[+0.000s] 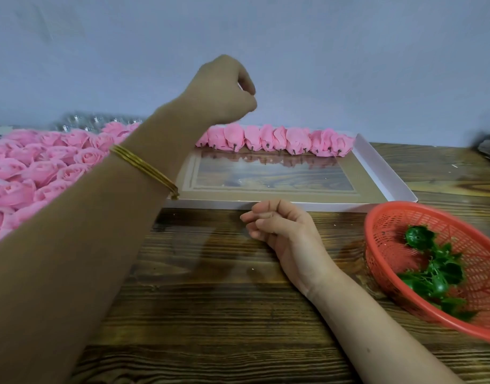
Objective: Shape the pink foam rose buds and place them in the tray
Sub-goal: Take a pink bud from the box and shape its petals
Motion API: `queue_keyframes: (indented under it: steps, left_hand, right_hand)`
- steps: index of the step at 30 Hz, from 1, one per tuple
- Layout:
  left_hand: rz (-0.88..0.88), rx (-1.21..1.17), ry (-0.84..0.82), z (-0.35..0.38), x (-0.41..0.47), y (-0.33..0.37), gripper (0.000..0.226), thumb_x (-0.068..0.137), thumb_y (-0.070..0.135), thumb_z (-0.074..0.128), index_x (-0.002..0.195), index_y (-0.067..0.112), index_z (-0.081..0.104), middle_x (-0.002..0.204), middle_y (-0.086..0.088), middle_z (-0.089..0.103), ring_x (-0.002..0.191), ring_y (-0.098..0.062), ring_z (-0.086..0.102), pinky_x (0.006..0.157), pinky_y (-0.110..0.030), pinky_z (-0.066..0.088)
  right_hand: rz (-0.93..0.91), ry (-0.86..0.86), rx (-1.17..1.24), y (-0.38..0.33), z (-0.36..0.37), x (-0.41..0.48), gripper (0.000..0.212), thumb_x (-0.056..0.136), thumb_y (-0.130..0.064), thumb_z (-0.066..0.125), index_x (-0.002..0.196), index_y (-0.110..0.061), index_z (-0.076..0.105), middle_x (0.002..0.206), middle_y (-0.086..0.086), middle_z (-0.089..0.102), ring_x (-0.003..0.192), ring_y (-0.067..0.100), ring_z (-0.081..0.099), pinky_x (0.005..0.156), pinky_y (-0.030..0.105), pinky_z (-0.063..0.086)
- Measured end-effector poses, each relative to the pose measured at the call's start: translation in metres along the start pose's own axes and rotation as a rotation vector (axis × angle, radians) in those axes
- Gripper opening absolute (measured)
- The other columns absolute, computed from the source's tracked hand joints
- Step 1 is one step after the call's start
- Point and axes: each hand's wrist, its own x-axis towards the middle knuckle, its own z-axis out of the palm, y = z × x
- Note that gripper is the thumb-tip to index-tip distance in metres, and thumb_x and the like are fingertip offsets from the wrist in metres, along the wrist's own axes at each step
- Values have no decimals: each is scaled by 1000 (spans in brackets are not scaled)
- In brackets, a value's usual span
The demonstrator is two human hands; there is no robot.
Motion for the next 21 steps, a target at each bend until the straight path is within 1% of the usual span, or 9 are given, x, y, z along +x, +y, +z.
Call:
queue_keyframes:
  steps: [2,4,6,9,13,14,16,19,21]
  left_hand:
    - [-8,-43,28,13,-11,-3,23,85,9,62,105,14,72,89,3,62,83,-13,58,73,-18,41]
    - [-40,-86,55,27,-21,-8,22,83,8,62,101,15,73,83,5,61,77,-11,57,71,-18,40]
    - [-80,-115,75,40,-31,-14,21,83,7,61,98,16,73,77,10,60,77,-11,58,72,-19,42]
    - [-117,-125,85,56,-44,-26,21,84,7,59,95,19,73,81,10,62,82,-10,61,68,-16,42]
    - [-129,-163,102,74,-61,-40,15,85,8,61,86,22,68,74,15,60,67,4,54,60,0,37]
    - [-128,-179,109,78,-65,-42,15,85,7,62,86,21,67,75,13,60,66,4,53,62,-1,37]
    - [-128,-195,117,86,-70,-46,15,85,4,61,87,18,66,78,8,61,68,-1,53,71,-13,42]
    - [-124,-156,128,94,-78,-51,16,82,4,60,87,18,67,77,10,61,71,-4,55,76,-22,47]
    - [-115,-125,141,97,-82,-53,15,82,6,60,89,16,70,80,7,63,79,-13,61,80,-30,51]
  right_hand:
    - [0,0,0,-1,0,-1,19,79,11,57,90,-3,63,85,12,71,76,18,61,75,25,53]
    - [6,10,-3,-2,1,-2,21,81,14,53,90,-2,63,85,12,70,75,19,61,76,26,52]
    - [5,18,-6,-2,3,-2,21,82,14,53,90,-2,63,84,13,70,75,19,60,77,28,50]
    - [0,34,-4,-3,5,-2,20,81,15,53,89,-1,62,83,13,70,74,19,60,77,29,50]
    - [-20,49,-13,-3,6,-2,21,81,16,51,87,-1,62,81,13,70,72,17,62,75,27,50]
    - [-26,51,-14,-3,6,-2,21,81,16,51,87,-1,62,80,13,70,71,16,62,74,26,50]
    - [-34,54,-15,-3,7,-2,21,81,16,50,86,0,61,77,13,70,67,15,61,72,26,49]
    - [-47,58,-12,-3,8,-3,21,82,17,49,84,0,61,74,12,68,63,14,59,68,25,48]
    - [-49,66,-5,-3,8,-3,21,82,17,48,83,0,60,72,13,67,60,13,57,65,25,47]
